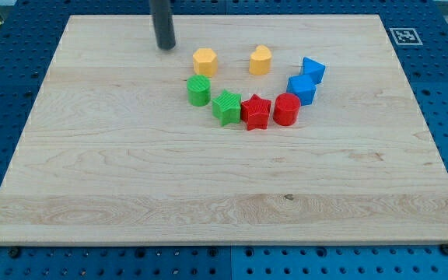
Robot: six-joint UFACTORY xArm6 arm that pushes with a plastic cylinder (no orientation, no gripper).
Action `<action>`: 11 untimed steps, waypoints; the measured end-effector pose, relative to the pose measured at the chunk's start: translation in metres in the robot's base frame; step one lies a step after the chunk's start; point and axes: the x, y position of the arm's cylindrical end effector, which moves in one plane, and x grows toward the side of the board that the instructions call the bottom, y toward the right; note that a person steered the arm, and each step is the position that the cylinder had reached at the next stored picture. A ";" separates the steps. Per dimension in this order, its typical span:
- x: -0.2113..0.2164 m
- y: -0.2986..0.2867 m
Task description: Slightly push the green circle into the green star
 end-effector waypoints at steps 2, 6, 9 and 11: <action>0.057 0.026; 0.084 0.044; 0.060 0.059; 0.075 0.064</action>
